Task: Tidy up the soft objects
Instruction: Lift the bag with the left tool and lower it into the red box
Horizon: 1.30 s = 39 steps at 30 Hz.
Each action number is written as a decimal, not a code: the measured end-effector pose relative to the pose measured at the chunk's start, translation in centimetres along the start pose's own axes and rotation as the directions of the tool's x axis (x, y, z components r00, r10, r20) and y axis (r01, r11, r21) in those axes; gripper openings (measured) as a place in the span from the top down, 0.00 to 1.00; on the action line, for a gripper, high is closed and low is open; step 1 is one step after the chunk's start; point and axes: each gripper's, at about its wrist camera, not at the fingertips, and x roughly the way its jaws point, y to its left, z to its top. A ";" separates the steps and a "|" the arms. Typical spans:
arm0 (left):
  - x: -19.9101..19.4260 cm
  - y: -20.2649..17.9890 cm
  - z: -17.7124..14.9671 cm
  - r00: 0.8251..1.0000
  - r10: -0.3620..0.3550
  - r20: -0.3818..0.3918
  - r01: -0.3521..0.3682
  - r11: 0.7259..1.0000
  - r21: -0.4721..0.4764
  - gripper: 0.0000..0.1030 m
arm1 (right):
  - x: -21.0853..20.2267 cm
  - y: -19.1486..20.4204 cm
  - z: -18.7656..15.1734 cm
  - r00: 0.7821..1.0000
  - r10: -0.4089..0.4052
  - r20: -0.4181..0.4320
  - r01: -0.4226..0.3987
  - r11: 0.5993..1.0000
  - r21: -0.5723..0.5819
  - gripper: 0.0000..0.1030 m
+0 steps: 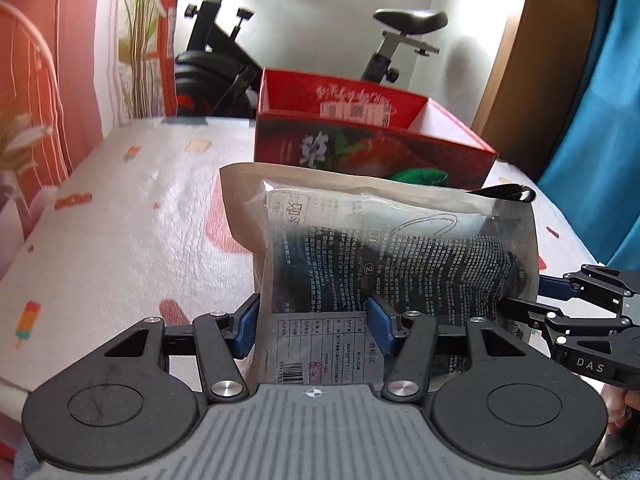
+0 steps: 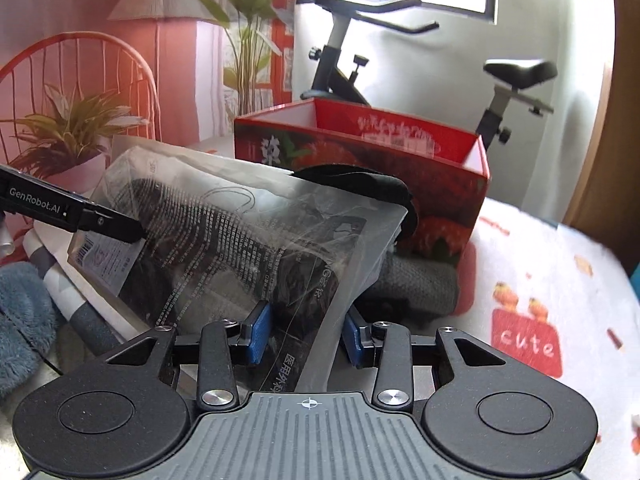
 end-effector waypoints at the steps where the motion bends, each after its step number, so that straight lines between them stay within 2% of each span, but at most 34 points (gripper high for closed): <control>1: -0.2 -0.2 0.3 1.000 0.003 0.018 -0.003 1.000 0.011 0.43 | -0.3 0.0 0.2 1.000 -0.005 0.014 0.006 1.000 -0.003 0.66; 10: -2.7 -1.5 3.0 0.990 -0.010 0.142 0.006 1.000 0.031 0.43 | -2.8 -0.3 3.1 0.991 -0.048 0.128 0.055 0.997 -0.052 0.68; 21: -3.4 -2.9 8.8 0.973 -0.046 0.228 0.033 0.998 0.062 0.43 | -4.1 -3.2 9.2 0.975 -0.073 0.209 0.085 0.995 -0.049 0.68; 25: -2.5 -2.9 10.9 0.967 -0.059 0.246 0.044 0.997 0.067 0.43 | -3.4 -4.8 11.6 0.974 -0.079 0.212 0.092 0.994 -0.054 0.68; 29: -1.2 -2.3 12.9 0.969 -0.079 0.233 0.071 0.997 0.042 0.43 | -2.1 -6.6 13.8 0.974 -0.087 0.209 0.099 0.994 -0.048 0.68; 36: 1.2 -2.2 16.2 0.967 -0.067 0.245 0.056 0.997 0.052 0.44 | 1.2 -8.8 17.0 0.972 -0.107 0.211 0.123 0.990 -0.064 0.68; 39: 3.1 -2.0 17.7 0.972 -0.064 0.225 0.059 0.998 0.031 0.47 | 3.2 -10.0 18.1 0.972 -0.123 0.199 0.136 0.989 -0.052 0.68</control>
